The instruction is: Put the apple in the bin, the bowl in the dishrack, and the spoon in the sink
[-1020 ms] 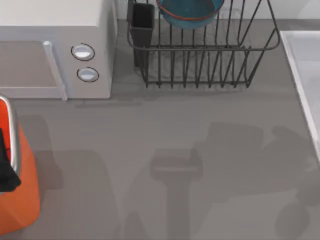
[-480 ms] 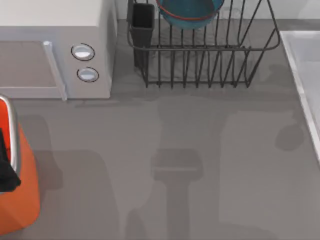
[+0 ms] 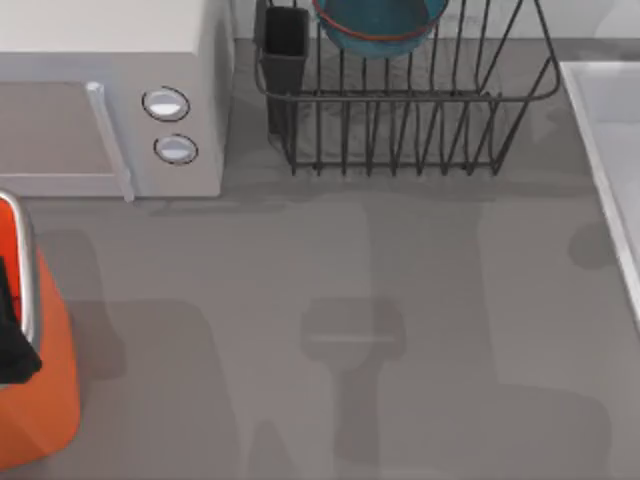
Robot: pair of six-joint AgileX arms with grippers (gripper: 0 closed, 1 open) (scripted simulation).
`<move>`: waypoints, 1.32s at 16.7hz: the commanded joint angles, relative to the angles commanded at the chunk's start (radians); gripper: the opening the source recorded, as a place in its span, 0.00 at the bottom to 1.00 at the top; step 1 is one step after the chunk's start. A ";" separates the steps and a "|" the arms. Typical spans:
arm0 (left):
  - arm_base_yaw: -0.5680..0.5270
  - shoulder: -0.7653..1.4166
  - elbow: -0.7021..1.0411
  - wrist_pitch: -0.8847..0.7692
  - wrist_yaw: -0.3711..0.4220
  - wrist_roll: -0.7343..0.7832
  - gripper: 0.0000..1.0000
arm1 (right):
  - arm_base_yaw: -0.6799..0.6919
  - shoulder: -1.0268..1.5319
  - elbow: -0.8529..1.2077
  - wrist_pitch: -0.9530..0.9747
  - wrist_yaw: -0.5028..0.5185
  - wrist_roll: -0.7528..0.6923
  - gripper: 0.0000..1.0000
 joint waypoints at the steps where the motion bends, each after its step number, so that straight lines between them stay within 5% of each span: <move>1: 0.000 0.000 0.000 0.000 0.000 0.000 1.00 | 0.000 0.000 0.000 0.000 0.000 0.000 0.00; 20: 0.000 0.000 0.000 0.000 0.000 0.000 1.00 | 0.003 -0.131 -0.434 0.300 -0.002 0.003 0.00; 22: 0.000 0.000 0.000 0.000 0.000 0.000 1.00 | 0.003 -0.131 -0.434 0.300 -0.002 0.003 0.15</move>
